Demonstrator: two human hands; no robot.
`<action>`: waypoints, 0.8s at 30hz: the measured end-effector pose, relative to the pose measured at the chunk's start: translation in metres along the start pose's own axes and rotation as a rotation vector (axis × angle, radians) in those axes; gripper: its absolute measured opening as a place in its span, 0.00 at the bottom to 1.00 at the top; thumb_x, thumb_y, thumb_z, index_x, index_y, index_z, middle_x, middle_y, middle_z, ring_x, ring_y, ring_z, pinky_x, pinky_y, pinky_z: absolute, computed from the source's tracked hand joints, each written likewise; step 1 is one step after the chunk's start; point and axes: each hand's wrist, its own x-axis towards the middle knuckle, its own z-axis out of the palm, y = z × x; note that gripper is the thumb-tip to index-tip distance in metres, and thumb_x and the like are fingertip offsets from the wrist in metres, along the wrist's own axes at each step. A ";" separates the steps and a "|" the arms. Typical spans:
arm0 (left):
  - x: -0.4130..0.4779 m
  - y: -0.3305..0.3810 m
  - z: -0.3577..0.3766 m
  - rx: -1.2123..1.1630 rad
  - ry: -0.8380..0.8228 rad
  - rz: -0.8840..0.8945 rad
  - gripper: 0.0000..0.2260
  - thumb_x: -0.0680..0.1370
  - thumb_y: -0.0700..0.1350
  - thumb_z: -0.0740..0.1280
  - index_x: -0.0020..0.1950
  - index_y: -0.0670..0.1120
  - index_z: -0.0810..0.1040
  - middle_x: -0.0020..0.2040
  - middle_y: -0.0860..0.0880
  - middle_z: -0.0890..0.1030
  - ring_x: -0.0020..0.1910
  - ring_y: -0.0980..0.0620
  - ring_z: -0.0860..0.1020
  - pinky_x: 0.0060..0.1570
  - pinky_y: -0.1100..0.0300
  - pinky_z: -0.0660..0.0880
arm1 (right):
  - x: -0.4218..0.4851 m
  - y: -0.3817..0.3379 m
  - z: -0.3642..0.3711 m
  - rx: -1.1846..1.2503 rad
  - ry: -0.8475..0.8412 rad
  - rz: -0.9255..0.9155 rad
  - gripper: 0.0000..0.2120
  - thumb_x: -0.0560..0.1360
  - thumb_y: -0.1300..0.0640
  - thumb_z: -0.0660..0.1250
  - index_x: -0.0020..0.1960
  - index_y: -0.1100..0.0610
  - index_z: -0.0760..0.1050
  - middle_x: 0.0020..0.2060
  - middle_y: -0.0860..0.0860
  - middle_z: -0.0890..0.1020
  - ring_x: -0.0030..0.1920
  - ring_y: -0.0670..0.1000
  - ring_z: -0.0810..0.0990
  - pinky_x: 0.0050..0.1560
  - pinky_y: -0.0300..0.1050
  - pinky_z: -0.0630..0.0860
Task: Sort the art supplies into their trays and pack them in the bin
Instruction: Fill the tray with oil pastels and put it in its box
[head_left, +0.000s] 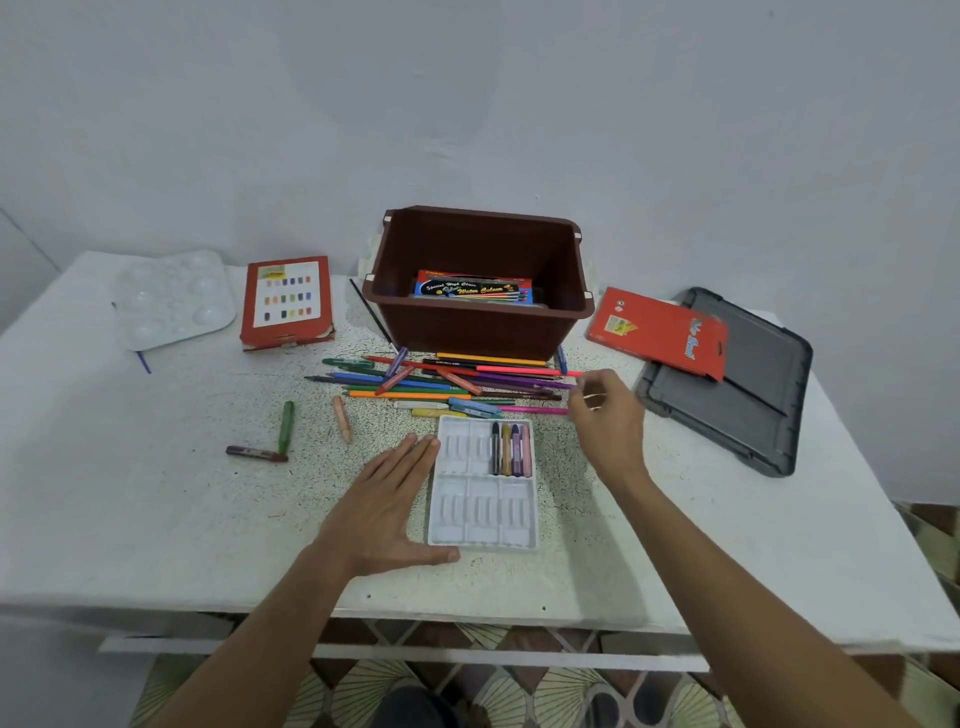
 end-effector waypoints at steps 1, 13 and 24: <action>0.000 0.000 0.000 0.002 -0.002 -0.002 0.57 0.66 0.82 0.54 0.80 0.48 0.37 0.80 0.53 0.38 0.77 0.57 0.34 0.76 0.56 0.35 | -0.005 -0.005 0.003 0.046 -0.044 0.000 0.02 0.79 0.58 0.66 0.51 0.53 0.75 0.42 0.50 0.82 0.42 0.48 0.82 0.43 0.44 0.78; 0.000 0.002 -0.001 -0.006 0.002 -0.005 0.57 0.66 0.82 0.54 0.80 0.48 0.36 0.79 0.54 0.36 0.77 0.58 0.32 0.74 0.60 0.30 | -0.036 -0.024 0.040 -0.034 -0.405 -0.057 0.06 0.79 0.58 0.68 0.54 0.51 0.74 0.41 0.46 0.82 0.40 0.44 0.80 0.40 0.45 0.80; 0.000 0.002 -0.001 0.005 0.003 -0.002 0.57 0.67 0.81 0.55 0.81 0.46 0.41 0.80 0.52 0.41 0.78 0.56 0.37 0.75 0.58 0.34 | -0.036 -0.017 0.054 -0.317 -0.451 -0.206 0.17 0.78 0.55 0.69 0.66 0.52 0.75 0.55 0.53 0.77 0.53 0.53 0.76 0.56 0.48 0.74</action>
